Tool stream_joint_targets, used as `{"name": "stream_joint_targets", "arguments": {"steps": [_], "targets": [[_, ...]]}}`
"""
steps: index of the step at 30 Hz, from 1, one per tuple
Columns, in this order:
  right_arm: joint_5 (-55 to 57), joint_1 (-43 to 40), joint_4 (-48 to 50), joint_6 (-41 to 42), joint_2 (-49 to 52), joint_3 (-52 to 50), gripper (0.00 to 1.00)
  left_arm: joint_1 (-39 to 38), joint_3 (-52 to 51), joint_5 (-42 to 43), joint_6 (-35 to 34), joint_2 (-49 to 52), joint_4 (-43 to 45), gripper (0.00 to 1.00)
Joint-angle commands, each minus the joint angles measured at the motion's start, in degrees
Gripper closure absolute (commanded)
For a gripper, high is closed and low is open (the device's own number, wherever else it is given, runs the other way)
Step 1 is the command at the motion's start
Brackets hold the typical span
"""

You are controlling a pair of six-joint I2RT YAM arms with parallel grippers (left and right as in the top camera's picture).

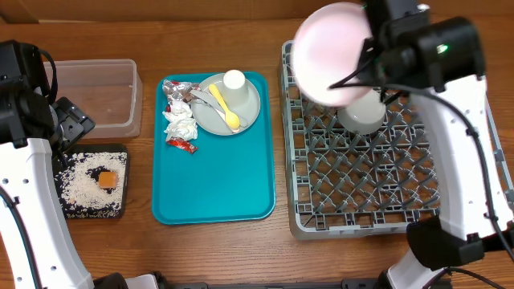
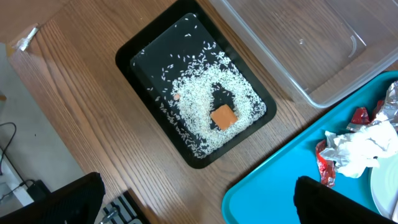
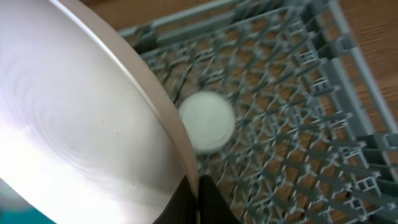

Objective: Sort waste into correct bins and load items into the dishwasher rack
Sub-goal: 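Lift the pink plate with the right gripper into the dish rack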

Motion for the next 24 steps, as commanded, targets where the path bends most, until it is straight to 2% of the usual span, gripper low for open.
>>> {"name": "stream_joint_targets", "arguments": {"steps": [1, 14, 18, 24], "targets": [[7.28, -1.49, 2.27, 1.42, 0.24, -0.68, 0.96, 0.24, 0.52, -1.18, -0.74, -0.13, 0.22, 0.0], [13.66, -1.53, 13.84, 1.42, 5.29, -9.2, 0.96, 0.24, 0.52, -1.18, -0.74, -0.13, 0.2, 0.0], [19.93, -1.44, 13.99, 2.89, 9.03, -10.01, 0.96, 0.24, 0.52, -1.18, -0.74, -0.13, 0.22, 0.0], [21.33, -1.42, 13.25, 3.61, 12.9, -10.01, 0.96, 0.24, 0.52, -1.18, -0.74, -0.13, 0.22, 0.0]]}}
